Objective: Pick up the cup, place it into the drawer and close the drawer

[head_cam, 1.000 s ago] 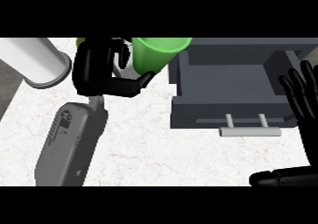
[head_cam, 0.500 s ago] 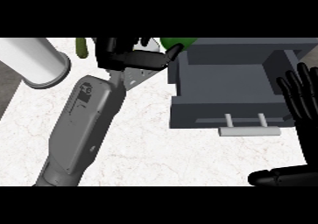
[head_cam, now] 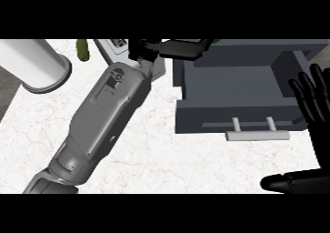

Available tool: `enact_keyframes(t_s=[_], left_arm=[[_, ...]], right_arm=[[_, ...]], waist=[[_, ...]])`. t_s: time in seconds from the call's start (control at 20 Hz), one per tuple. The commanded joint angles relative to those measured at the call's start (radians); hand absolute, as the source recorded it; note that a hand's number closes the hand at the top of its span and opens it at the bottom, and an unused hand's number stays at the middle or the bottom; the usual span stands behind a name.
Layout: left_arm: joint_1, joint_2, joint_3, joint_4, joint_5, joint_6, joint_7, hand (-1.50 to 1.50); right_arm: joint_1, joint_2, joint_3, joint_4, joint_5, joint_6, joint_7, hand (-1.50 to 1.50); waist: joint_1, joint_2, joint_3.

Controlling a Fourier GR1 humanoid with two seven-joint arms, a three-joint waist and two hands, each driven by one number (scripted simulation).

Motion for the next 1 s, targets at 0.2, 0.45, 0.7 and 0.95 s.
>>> enact_keyframes(t_s=[0.2, 0.45, 0.7, 0.95], left_arm=[[-0.153, 0.0, -0.094, 0.266, 0.144, 0.062, -0.094, 1.5], [-0.213, 0.0, -0.156, 0.391, 0.226, 0.072, -0.126, 1.5], [-0.219, 0.0, -0.239, 0.486, 0.247, 0.077, -0.176, 1.5], [-0.239, 0.0, -0.336, 0.503, 0.296, 0.092, -0.156, 1.5]], right_arm=[[-0.047, 0.038, 0.05, 0.078, 0.073, -0.021, -0.062, -1.5], [-0.049, -0.005, -0.011, 0.084, 0.001, 0.021, -0.062, -1.5], [-0.078, -0.01, -0.01, 0.042, -0.024, 0.007, 0.003, -1.5], [-0.087, 0.007, 0.028, 0.047, 0.008, 0.005, -0.015, -1.5]], waist=[[-0.019, 0.006, 0.0], [-0.042, 0.011, 0.001], [-0.057, 0.014, 0.001], [-0.069, 0.016, 0.001]])
